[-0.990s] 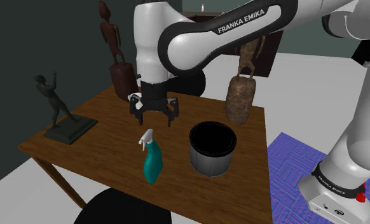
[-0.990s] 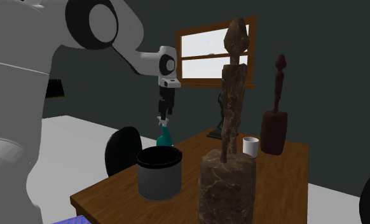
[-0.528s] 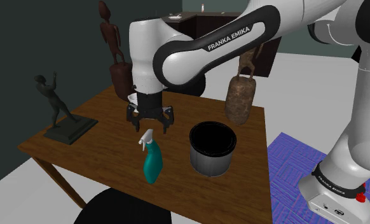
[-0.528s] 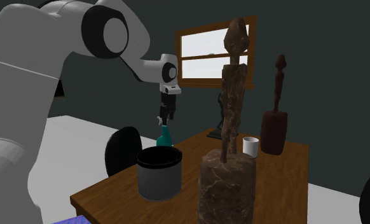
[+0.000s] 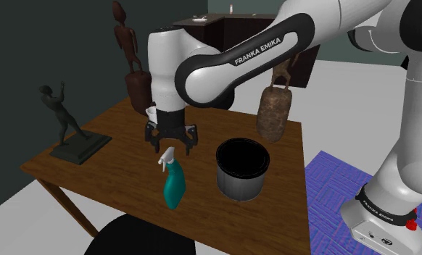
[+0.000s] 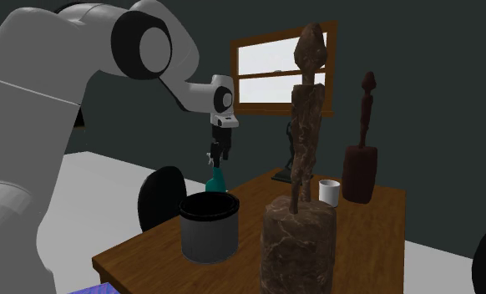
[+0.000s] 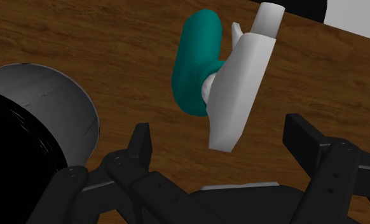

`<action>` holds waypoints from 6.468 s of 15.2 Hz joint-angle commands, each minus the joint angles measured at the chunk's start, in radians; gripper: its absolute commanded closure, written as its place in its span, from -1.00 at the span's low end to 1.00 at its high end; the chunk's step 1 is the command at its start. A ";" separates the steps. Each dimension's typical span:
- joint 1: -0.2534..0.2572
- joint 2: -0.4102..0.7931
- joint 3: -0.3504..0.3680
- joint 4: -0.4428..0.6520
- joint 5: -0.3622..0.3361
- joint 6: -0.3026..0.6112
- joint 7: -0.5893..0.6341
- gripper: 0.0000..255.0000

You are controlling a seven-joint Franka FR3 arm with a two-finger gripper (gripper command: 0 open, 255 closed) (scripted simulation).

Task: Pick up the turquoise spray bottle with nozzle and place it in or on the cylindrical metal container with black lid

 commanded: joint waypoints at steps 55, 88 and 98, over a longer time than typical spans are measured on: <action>0.019 -0.065 0.033 0.518 0.050 -0.566 -0.027 1.00; -0.255 -0.785 -0.227 -0.185 0.459 -0.527 -0.545 1.00; -0.246 -0.814 -0.215 -0.342 0.478 -0.399 -0.569 1.00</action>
